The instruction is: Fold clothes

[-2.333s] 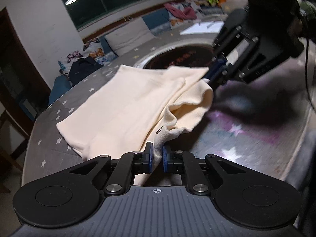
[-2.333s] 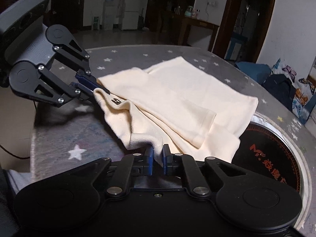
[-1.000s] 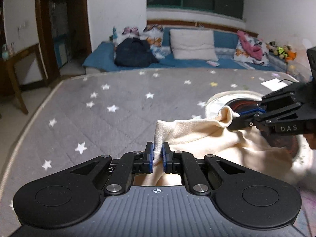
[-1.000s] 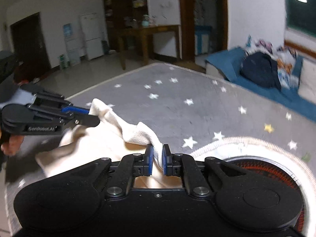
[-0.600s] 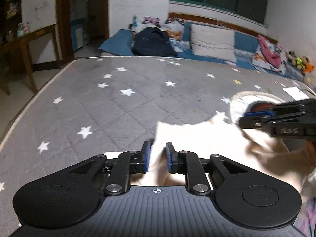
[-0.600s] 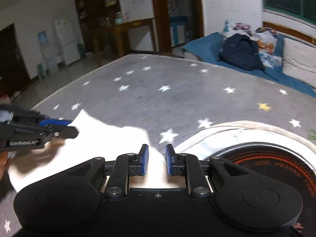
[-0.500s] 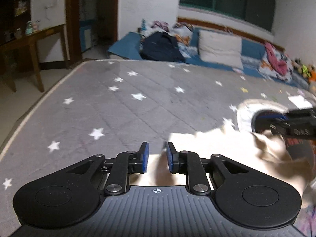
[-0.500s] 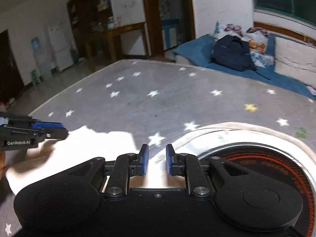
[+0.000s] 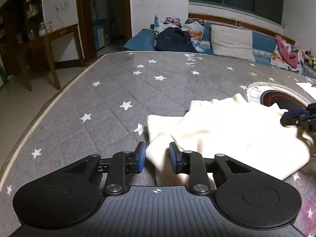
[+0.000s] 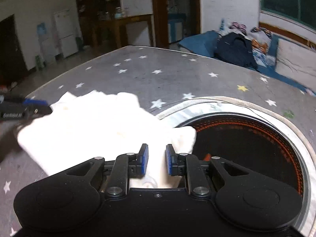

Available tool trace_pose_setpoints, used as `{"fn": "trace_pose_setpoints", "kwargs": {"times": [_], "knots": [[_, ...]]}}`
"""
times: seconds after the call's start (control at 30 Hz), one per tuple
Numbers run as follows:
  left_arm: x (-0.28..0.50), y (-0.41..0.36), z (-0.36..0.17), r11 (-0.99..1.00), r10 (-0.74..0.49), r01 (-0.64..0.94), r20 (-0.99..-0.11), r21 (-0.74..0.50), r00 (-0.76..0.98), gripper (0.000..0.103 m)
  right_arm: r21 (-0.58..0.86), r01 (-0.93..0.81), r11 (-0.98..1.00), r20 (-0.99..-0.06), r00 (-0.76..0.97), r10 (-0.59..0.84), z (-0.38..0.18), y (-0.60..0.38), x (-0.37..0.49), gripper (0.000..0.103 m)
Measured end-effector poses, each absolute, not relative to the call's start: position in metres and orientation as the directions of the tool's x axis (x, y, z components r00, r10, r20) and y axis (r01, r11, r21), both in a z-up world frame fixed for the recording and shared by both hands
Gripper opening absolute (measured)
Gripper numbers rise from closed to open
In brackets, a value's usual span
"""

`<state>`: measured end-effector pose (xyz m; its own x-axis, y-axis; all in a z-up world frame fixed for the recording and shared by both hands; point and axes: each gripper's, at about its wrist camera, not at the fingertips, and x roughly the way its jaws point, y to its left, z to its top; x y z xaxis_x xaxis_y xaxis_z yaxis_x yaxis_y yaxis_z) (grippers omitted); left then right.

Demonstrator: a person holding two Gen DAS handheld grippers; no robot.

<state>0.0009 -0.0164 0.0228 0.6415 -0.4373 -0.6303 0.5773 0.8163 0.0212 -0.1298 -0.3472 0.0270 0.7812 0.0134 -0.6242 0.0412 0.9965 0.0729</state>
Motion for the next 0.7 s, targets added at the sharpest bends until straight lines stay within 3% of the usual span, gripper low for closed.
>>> {"fn": "trace_pose_setpoints", "kwargs": {"times": [0.2,0.23,0.33,0.53,0.7], "knots": [[0.009,-0.017,0.018,0.820,-0.452,0.571,-0.644,-0.029,0.617,0.032,0.037,0.023,0.999,-0.617,0.787,0.005,0.031,-0.342,-0.133,0.023],[0.010,-0.016,0.017,0.822,-0.459,0.567,-0.641,-0.046,0.615,0.018,0.034,0.023,0.999,-0.620,0.785,0.003,0.029,-0.341,-0.132,0.023],[0.009,-0.017,0.021,0.830,-0.454,0.557,-0.621,-0.034,0.639,0.009,0.039,0.026,0.999,-0.622,0.783,0.004,0.027,-0.341,-0.131,0.023],[0.003,-0.020,0.033,0.848,-0.421,0.527,-0.549,0.043,0.722,0.007,-0.005,0.016,1.000,-0.637,0.771,-0.015,0.022,-0.339,-0.130,0.024],[0.016,-0.023,0.020,0.857,-0.385,0.513,-0.598,0.050,0.703,0.008,-0.023,0.026,0.999,-0.637,0.770,-0.035,0.022,-0.339,-0.129,0.024]]}}
